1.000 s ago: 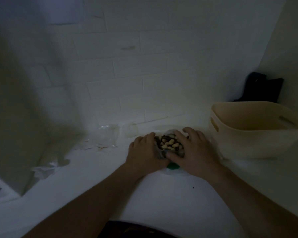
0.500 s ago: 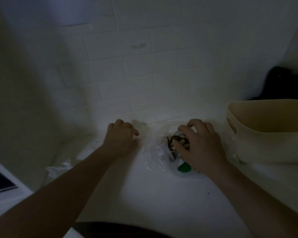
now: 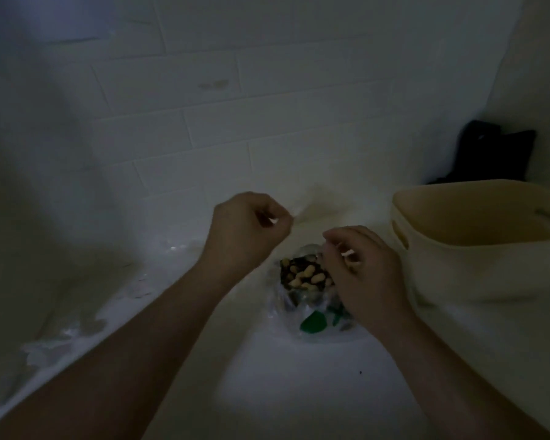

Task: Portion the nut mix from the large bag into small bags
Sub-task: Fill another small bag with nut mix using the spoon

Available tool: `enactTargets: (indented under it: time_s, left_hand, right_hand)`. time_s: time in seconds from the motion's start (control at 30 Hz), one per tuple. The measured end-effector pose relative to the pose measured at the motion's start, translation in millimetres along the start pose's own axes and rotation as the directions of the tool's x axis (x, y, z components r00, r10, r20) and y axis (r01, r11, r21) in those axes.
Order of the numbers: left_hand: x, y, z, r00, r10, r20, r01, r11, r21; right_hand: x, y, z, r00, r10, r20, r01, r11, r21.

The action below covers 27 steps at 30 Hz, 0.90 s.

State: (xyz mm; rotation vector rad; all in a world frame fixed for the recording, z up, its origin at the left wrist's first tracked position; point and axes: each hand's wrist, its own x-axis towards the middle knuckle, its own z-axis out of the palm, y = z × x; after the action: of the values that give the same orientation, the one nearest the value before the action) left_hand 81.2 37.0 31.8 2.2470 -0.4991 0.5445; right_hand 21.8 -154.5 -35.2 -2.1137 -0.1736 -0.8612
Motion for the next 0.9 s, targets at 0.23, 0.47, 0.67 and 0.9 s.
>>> enactTargets:
  time_s: [0.23, 0.47, 0.67, 0.9]
  left_hand:
    - [-24, 3, 65, 0.975, 0.020, 0.220, 0.086, 0.882, -0.463]
    - [-30, -4, 61, 0.970, -0.052, 0.239, 0.183, 0.801, -0.570]
    - [-35, -17, 56, 0.958, 0.281, 0.050, -0.261, 0.933, -0.247]
    - [-33, -16, 57, 0.773, 0.629, 0.085, -0.631, 0.776, -0.008]
  right_hand:
    - [5, -2, -5, 0.985, 0.167, 0.030, -0.170, 0.972, 0.160]
    - [3, 7, -7, 0.996, 0.081, 0.041, -0.081, 0.996, 0.020]
    - [0, 2, -7, 0.971, 0.232, 0.060, -0.232, 0.973, -0.004]
    - [-6, -11, -10, 0.935, 0.239, 0.261, -0.308, 0.913, 0.268]
